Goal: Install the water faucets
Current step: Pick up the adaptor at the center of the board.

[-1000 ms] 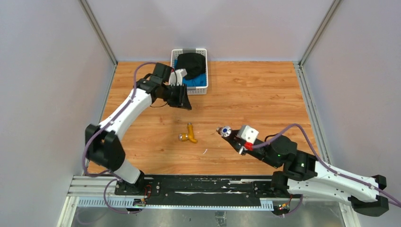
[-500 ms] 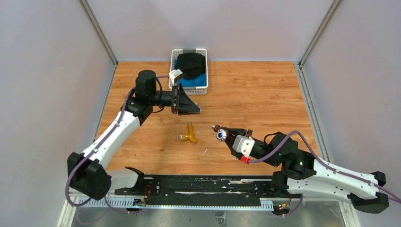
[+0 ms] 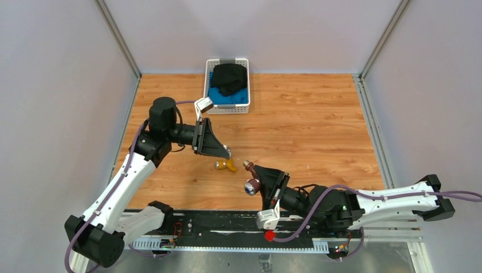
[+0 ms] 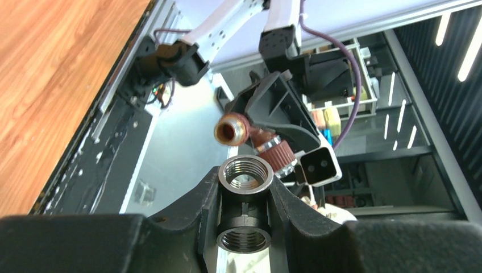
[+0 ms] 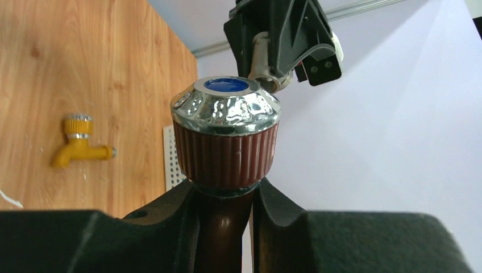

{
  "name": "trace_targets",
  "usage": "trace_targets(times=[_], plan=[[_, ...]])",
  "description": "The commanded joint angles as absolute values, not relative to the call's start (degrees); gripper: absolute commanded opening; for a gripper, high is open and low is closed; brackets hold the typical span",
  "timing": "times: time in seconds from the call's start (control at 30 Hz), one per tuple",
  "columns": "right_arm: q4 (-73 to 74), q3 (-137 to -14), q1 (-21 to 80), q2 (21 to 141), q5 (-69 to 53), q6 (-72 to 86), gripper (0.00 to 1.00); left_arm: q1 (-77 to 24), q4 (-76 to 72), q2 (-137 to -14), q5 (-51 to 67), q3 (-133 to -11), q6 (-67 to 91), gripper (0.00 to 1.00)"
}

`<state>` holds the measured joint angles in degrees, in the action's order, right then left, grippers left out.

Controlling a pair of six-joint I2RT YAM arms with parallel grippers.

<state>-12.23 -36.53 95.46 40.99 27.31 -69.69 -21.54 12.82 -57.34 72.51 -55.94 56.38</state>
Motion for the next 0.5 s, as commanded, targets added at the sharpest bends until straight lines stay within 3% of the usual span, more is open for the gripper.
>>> trace_targets(times=[0.0, 0.27, 0.3, 0.4, 0.47], plan=[[-17.82, -34.93, 96.78, 40.59, 34.60, -80.67, 0.00, -21.95, 30.30, -60.21, 76.62, -59.02, 39.19, 0.00], [-12.10, -36.50, 96.66, 40.00, 37.26, -73.09, 0.00, -22.63, 35.74, -66.72, 72.76, -63.39, 33.52, 0.00], [-11.82, -36.94, 96.30, 40.40, 38.89, -70.94, 0.00, -22.48, 38.81, -68.01, 68.66, -64.93, 31.85, 0.00], [-5.92, -39.97, 91.62, 41.20, 39.54, -60.12, 0.00, -22.58, 59.56, -76.73, 41.11, -75.82, 19.06, 0.00], [-1.40, -42.08, 88.05, 41.23, 37.96, -52.54, 0.00, -22.59, 62.35, -82.39, 27.47, -79.51, 16.39, 0.00]])
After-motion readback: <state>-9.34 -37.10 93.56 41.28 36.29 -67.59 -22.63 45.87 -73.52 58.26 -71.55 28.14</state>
